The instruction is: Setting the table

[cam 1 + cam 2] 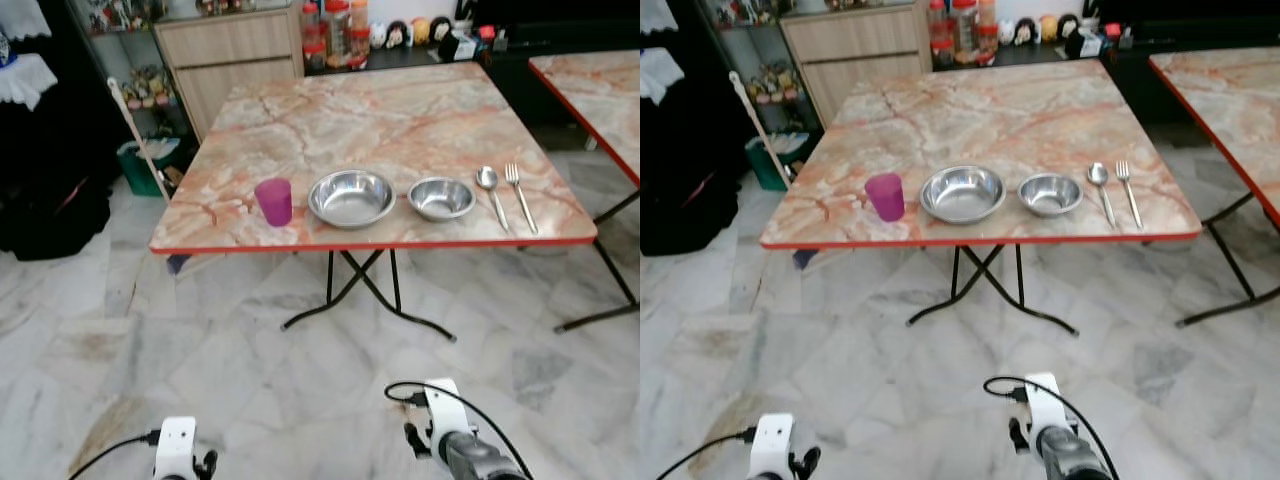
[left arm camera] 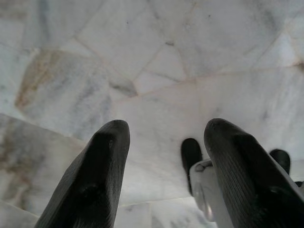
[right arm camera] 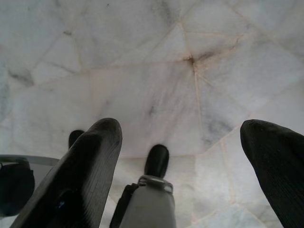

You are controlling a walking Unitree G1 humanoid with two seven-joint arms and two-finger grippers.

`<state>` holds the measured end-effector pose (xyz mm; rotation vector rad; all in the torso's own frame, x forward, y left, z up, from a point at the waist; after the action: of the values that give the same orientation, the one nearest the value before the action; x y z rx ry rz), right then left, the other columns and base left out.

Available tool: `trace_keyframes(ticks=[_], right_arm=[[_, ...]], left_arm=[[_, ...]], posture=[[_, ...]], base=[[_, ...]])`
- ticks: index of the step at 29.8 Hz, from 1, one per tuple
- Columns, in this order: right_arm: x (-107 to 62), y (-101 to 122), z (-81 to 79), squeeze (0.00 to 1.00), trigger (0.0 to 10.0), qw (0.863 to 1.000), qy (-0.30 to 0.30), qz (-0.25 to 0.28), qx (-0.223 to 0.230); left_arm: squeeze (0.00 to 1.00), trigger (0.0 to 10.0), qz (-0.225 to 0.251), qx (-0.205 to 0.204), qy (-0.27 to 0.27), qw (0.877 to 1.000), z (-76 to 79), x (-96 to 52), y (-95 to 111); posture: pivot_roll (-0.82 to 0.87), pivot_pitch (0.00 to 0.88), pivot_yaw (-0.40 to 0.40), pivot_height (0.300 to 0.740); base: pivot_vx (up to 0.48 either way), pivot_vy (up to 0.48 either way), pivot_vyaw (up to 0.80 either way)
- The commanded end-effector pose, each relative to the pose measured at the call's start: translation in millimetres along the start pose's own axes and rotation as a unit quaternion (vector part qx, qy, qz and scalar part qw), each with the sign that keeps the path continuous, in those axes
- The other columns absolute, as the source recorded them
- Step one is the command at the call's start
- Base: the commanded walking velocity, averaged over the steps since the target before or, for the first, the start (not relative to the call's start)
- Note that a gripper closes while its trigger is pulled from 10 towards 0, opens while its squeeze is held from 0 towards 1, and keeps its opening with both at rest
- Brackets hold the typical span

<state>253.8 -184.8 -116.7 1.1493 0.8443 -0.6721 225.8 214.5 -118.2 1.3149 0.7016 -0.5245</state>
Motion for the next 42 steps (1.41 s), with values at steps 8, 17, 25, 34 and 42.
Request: trace_keyframes(ticks=[8,17,25,34,42], right_arm=[[0.2,1.9,-1.6,0.0,10.0,1.0,-0.004,0.007,0.0],[0.2,1.2,-5.7,0.0,10.0,1.0,-0.002,0.014,0.016],[0.2,-3.6,-8.2,0.0,10.0,1.0,0.005,0.004,0.01],[0.0,-6.3,-7.5,0.0,10.0,1.0,0.007,0.003,0.004],[-0.3,-6.7,-4.7,0.0,10.0,1.0,0.003,0.009,0.012]], left_arm=[[0.0,10.0,-0.02,0.017,0.0,1.0,-5.5,-1.3,-5.7],[0.0,10.0,-0.018,0.004,0.011,1.0,-11.0,-2.9,-7.9],[0.0,10.0,-0.017,-0.003,0.014,1.0,-12.9,-4.3,-10.2],[0.0,10.0,-0.017,-0.011,0.02,1.0,-12.8,-5.2,-13.3],[0.0,10.0,-0.019,-0.016,0.018,1.0,-9.6,-5.1,-15.8]], posture=[[-0.23,0.011,0.169,0.74],[-0.19,0.001,0.161,0.74],[-0.16,0.0,0.14,0.74],[-0.13,0.0,0.118,0.74],[-0.12,0.0,0.103,0.74]], base=[[0.0,0.0,0.0],[0.0,0.0,0.0],[0.0,0.0,0.0],[0.0,0.0,0.0],[0.0,0.0,0.0]])
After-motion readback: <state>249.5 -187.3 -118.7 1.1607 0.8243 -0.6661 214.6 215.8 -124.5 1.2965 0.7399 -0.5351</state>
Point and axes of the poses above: a point about 5 cm out from each wrist's last joint towards the gripper, its own x axis pointing out of the wrist towards the gripper, its own y axis along the axis of the wrist's last joint, z = x × y, the point moved 6 cm from there along x, pointing out of the wrist towards the gripper, and after that the axes turned 10 degrees about -x, right-handed, at the moved point
